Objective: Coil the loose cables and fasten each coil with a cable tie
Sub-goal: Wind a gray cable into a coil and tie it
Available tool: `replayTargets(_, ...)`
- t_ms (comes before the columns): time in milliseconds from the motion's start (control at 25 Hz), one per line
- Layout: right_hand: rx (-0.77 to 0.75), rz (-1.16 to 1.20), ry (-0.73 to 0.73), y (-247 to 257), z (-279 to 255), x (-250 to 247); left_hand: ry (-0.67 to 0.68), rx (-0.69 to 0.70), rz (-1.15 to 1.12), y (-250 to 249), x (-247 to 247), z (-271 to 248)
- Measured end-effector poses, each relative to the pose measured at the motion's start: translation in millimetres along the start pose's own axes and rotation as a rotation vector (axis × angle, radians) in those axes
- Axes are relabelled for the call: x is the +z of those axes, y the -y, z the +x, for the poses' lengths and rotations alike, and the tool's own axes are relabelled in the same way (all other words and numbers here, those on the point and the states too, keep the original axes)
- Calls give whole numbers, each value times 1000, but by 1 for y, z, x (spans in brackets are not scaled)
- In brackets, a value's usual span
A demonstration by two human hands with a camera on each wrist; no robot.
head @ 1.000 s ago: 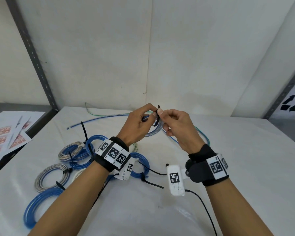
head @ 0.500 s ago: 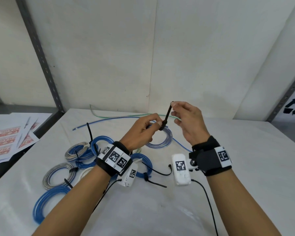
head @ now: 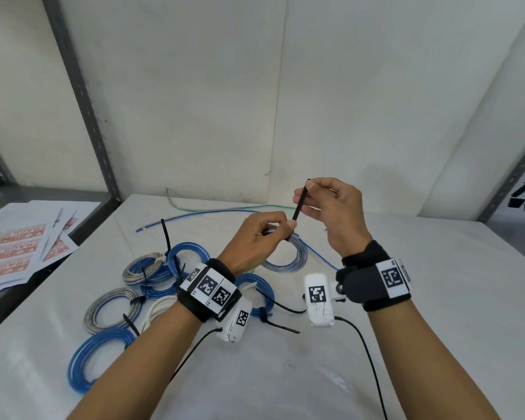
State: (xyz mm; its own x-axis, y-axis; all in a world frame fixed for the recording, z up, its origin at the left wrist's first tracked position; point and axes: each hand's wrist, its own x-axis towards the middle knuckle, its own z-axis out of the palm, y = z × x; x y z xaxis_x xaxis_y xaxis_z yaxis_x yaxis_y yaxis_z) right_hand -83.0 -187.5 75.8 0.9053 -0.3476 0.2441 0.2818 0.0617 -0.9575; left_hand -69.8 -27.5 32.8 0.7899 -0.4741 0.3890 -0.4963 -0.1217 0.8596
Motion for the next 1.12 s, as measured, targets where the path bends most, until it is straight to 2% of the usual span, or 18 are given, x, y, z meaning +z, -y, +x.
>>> replayTargets(480, 70, 97, -22, 13, -5, 29, 14, -119, -62, -1, -22, -8)
replayTargets(640, 83, 69, 70, 8, -7, 38, 28, -86, 125, 1, -41, -15)
replayTargets(720, 59, 56, 193, 12, -1, 42, -4, -31, 284, 2, -59, -15)
replayTargets(800, 34, -12, 332, 12, 6, 52, -9, -55, 455, 8, -84, -10)
replayTargets(920, 52, -206, 572, -11, 10, 70, 167, -220, 720, 27, -102, -8)
replayTargets(1000, 151, -340, 803, -35, 11, 72, 337, -339, 866, 42, -100, -15)
replayTargets(1040, 219, -379, 857, -46, 14, 68, 420, -393, 890, 48, -97, -19)
replayTargets(1080, 275, -408, 825, -58, 20, 62, 494, -430, 885, 52, -96, -23)
replayTargets(1120, 290, -438, 719, -69, 29, 54, 543, -449, 854, 53, -98, -24)
